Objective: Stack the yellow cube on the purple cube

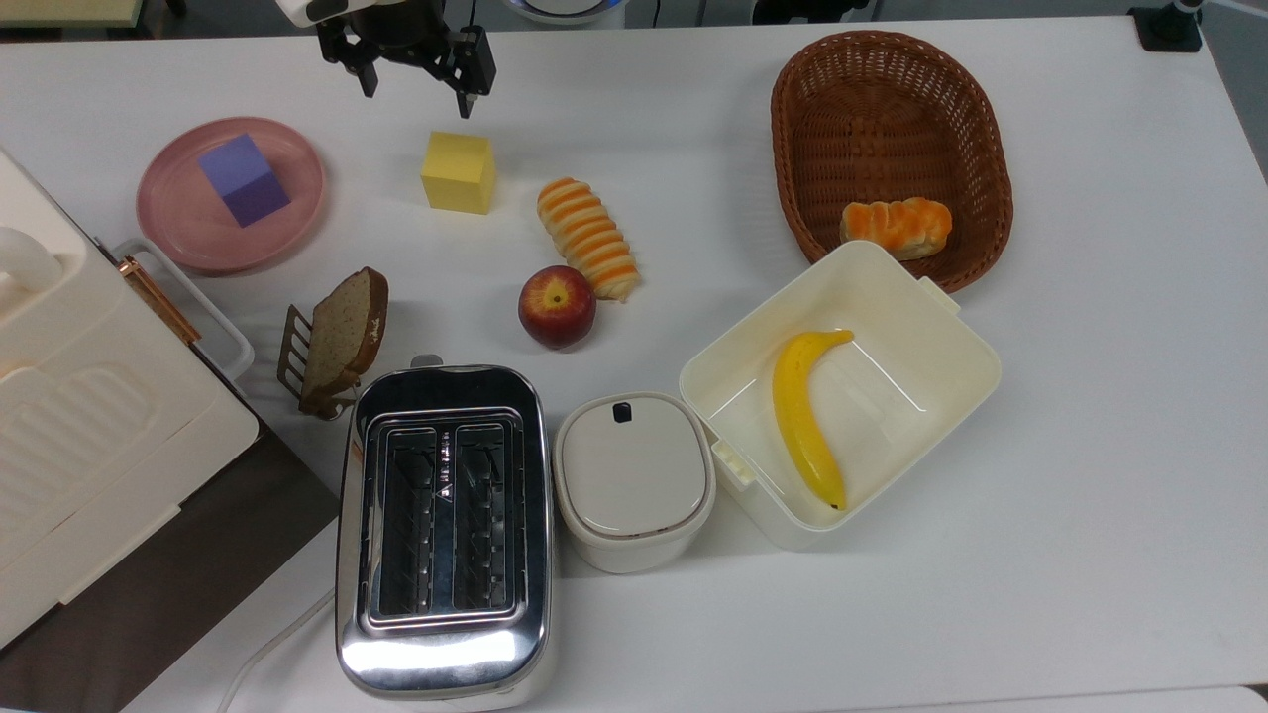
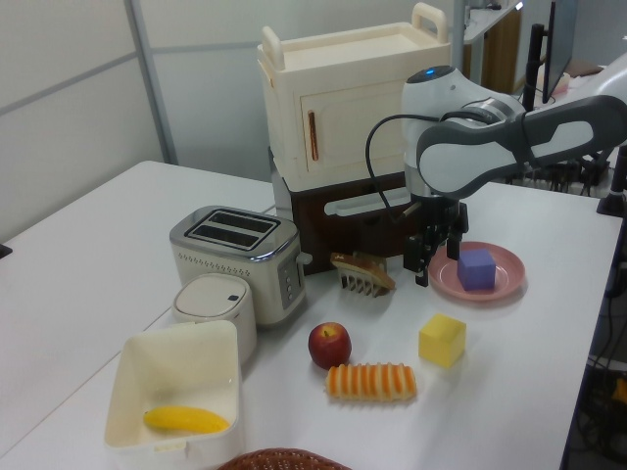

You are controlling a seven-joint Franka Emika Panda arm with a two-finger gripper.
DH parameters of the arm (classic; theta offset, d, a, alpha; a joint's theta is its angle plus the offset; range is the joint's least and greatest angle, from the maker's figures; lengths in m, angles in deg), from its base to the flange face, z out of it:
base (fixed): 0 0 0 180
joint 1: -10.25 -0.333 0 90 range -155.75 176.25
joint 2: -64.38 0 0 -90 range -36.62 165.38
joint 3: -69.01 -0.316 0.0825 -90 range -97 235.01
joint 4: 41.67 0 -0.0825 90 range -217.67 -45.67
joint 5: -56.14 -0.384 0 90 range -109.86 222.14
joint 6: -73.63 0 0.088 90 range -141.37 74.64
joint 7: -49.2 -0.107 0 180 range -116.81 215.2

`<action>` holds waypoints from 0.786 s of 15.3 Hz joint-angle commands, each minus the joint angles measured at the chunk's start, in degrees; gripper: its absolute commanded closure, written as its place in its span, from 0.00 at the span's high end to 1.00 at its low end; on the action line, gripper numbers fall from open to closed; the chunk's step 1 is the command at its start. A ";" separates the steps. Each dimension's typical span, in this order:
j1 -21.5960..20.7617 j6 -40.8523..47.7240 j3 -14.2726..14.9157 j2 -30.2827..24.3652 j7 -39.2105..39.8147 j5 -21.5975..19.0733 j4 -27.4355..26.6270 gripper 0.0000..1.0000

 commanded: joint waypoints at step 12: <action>-0.33 -12.85 -0.62 -9.73 -0.84 0.17 -15.87 1.00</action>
